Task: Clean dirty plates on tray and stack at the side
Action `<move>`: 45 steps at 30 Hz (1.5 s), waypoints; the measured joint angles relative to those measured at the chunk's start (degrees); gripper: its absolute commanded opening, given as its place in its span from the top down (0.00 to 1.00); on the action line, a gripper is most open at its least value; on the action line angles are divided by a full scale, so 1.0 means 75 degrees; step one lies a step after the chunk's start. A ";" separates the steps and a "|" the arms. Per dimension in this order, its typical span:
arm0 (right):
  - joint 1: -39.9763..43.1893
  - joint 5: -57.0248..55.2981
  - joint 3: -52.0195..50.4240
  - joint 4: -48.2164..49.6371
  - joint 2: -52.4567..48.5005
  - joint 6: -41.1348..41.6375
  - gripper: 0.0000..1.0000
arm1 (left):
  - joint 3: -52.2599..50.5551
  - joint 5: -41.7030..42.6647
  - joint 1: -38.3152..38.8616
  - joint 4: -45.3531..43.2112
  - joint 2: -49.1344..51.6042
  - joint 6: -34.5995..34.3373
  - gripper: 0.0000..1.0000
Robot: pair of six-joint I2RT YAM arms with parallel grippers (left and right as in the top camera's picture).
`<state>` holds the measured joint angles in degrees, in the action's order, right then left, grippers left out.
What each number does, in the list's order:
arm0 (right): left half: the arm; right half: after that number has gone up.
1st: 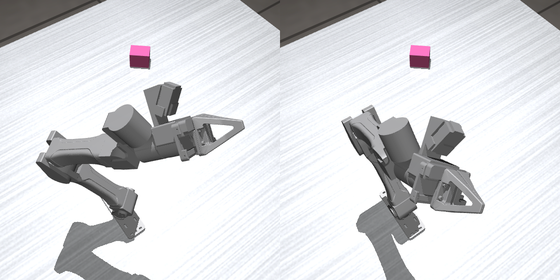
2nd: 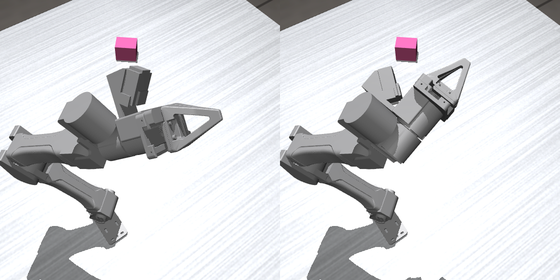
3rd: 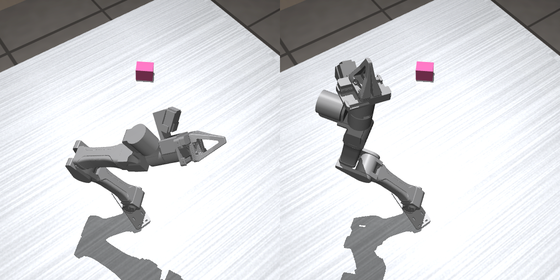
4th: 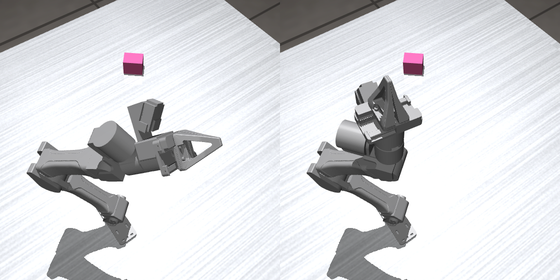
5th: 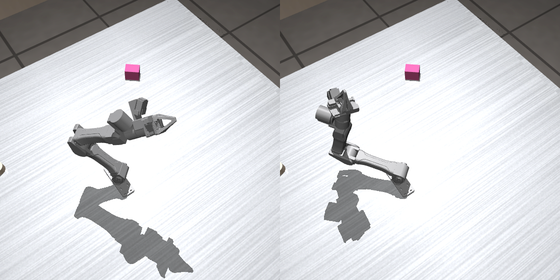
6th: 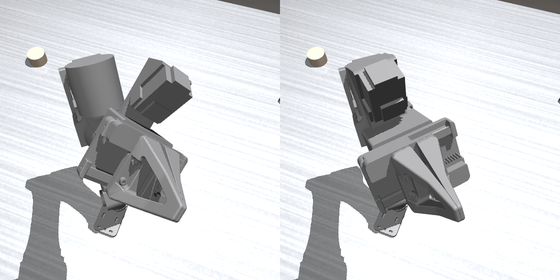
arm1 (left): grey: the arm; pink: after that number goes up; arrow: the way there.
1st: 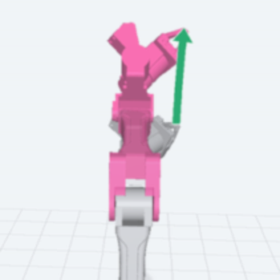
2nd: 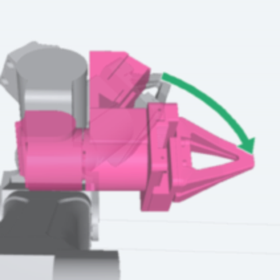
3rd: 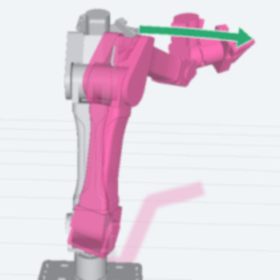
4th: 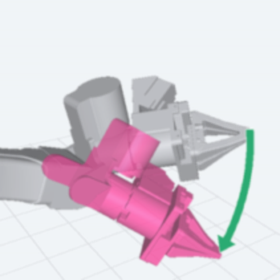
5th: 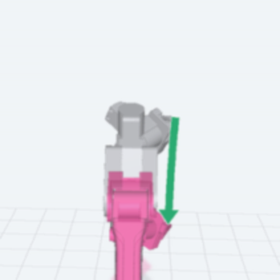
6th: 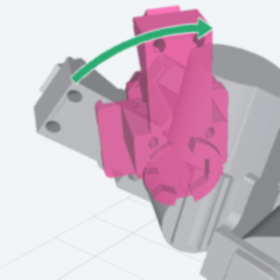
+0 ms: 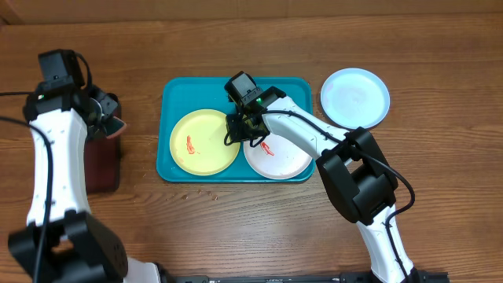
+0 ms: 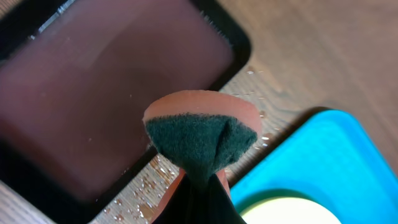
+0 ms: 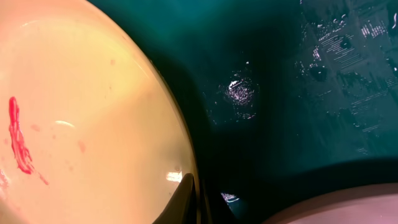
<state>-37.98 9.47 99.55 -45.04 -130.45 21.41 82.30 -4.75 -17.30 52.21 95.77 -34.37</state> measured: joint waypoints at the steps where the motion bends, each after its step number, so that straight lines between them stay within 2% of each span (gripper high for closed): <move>1: 0.0000 0.0003 0.0000 0.0003 0.0000 0.0000 0.96 | -0.0003 -0.0032 0.0000 -0.0026 0.0181 0.0000 0.96; 8: 0.0000 0.0020 0.0000 0.0006 0.0000 0.0000 0.96 | -0.0029 -0.0192 -0.0047 -0.0131 0.0924 0.0087 0.96; 23: 0.0000 0.0026 0.0000 0.0105 0.0000 -0.0003 0.96 | -0.0026 -0.0609 -0.1067 -0.0428 0.0970 0.0490 0.96; 31: 0.0000 0.0041 -0.0003 0.0178 0.0000 -0.0006 0.96 | -0.0026 -0.0635 -0.1265 -0.0571 0.1061 0.0664 0.96; 45: 0.0000 0.0050 -0.0017 0.0195 0.0000 -0.0003 0.96 | -0.0026 -0.0632 -0.1314 -0.0737 0.2430 0.0702 0.96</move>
<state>-37.98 9.85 99.42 -43.57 -130.45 21.39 82.11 -9.50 -27.16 46.68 113.99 -29.10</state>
